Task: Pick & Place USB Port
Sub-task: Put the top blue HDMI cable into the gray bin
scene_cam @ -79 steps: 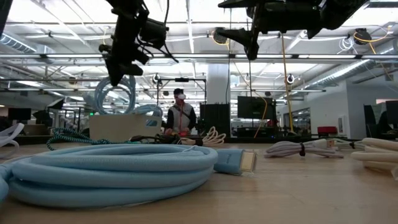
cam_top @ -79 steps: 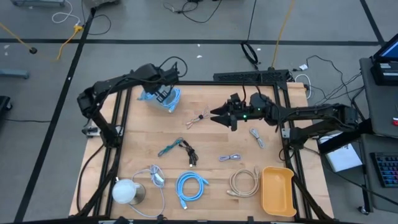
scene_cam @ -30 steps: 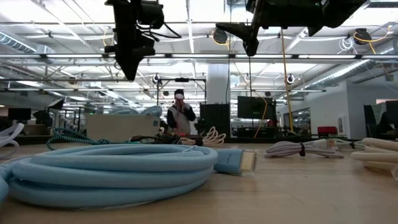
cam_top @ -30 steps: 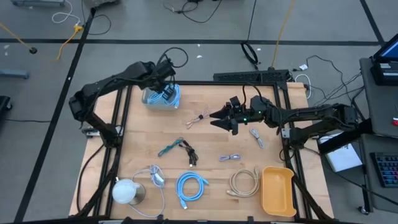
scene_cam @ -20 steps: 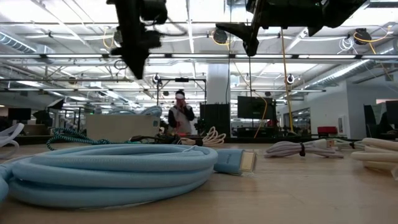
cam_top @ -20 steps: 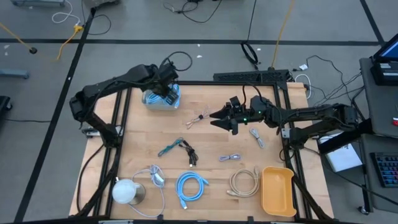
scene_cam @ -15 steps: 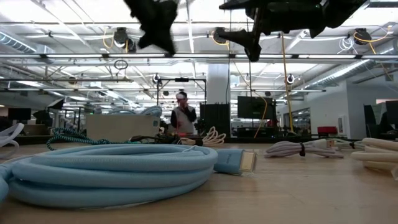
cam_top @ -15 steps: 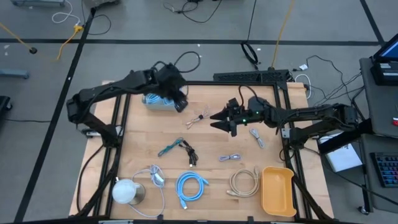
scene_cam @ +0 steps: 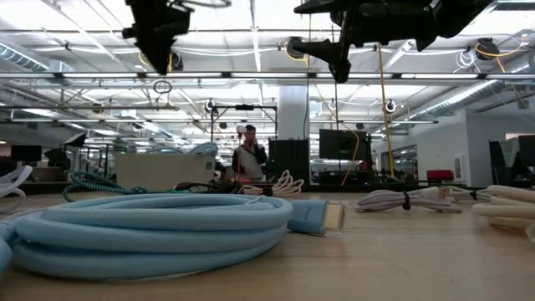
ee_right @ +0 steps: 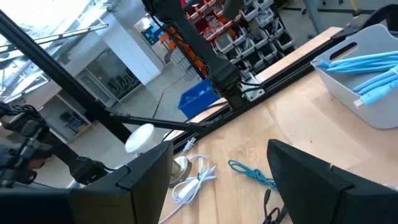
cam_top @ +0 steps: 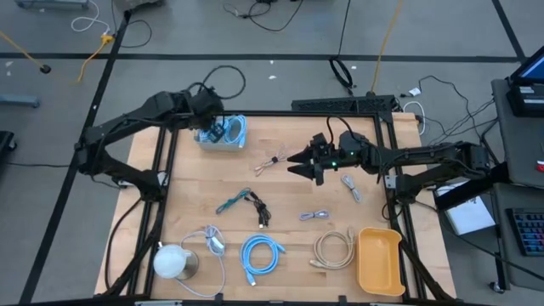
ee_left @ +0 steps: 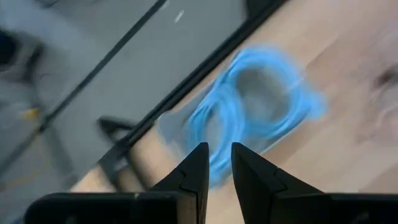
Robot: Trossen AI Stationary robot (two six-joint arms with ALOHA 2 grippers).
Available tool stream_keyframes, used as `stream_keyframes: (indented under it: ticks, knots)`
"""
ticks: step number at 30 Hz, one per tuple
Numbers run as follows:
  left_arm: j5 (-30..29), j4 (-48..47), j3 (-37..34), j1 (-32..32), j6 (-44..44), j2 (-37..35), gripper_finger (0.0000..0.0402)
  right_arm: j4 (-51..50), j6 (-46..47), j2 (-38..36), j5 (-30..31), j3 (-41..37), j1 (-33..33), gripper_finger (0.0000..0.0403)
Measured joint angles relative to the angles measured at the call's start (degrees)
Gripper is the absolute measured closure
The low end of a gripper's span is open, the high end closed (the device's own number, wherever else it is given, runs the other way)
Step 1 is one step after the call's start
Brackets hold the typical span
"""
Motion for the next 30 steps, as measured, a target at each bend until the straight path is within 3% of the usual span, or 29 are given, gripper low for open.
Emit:
stream_keyframes:
  ticks: [4,9,13,15,17,21,30]
  knots:
    - [1.3,-3.9,0.0,1.7,1.9,2.0,0.033,0.0,-0.4,0.0,0.0,0.0,-0.6,0.0149]
    - [-1.0,-1.8,-2.2,1.9,2.8,6.0,0.033,0.3,-0.3,0.0,0.0,0.0,-1.2,0.0149]
    - [-1.4,1.1,-7.4,1.7,3.7,10.0,0.033,0.4,-0.1,0.0,-0.3,0.0,-1.2,0.0149]
    - [1.6,3.6,-11.5,1.0,2.6,11.3,0.033,0.4,-0.1,0.0,-0.3,0.0,-1.2,0.0149]
    - [1.1,6.4,-15.1,-1.0,0.1,11.2,0.033,0.4,-0.1,0.0,-0.3,0.0,-1.2,0.0149]
    - [-5.2,10.1,-19.0,-5.0,-5.4,9.4,0.033,0.4,0.4,0.0,-0.3,0.0,-1.2,0.0149]
    - [-4.8,14.5,-19.1,-7.4,-6.6,10.6,0.033,0.3,0.8,0.0,-0.3,0.0,-1.5,0.0149]
